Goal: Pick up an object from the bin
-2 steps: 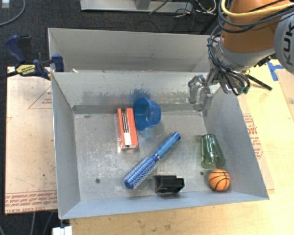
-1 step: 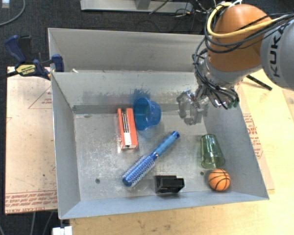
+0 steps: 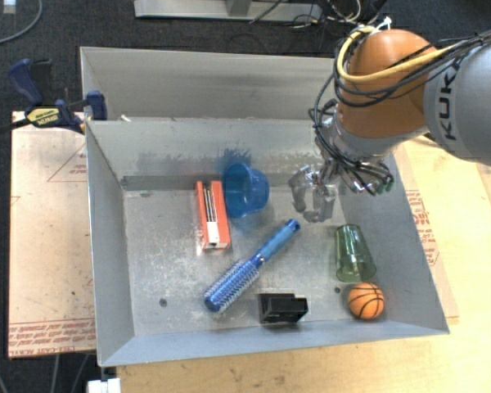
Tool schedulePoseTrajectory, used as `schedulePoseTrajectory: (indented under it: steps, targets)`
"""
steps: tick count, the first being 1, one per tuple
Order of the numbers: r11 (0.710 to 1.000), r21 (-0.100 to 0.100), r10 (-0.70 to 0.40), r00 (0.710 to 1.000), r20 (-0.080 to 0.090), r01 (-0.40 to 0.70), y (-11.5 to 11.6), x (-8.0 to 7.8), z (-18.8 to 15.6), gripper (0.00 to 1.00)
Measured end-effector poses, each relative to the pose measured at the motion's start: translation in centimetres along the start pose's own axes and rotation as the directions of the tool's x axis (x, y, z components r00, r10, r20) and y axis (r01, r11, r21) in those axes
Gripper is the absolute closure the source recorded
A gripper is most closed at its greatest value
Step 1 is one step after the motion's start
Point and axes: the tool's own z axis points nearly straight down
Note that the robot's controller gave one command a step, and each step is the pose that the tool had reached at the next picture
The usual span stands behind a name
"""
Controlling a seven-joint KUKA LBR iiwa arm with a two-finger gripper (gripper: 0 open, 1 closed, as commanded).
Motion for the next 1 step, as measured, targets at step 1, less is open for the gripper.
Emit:
schedulePoseTrajectory:
  steps: [1]
  targets:
    - [0.988, 0.003, 0.153, 0.988, 0.007, -0.153, 0.43, 1.14, 2.19, 1.00]
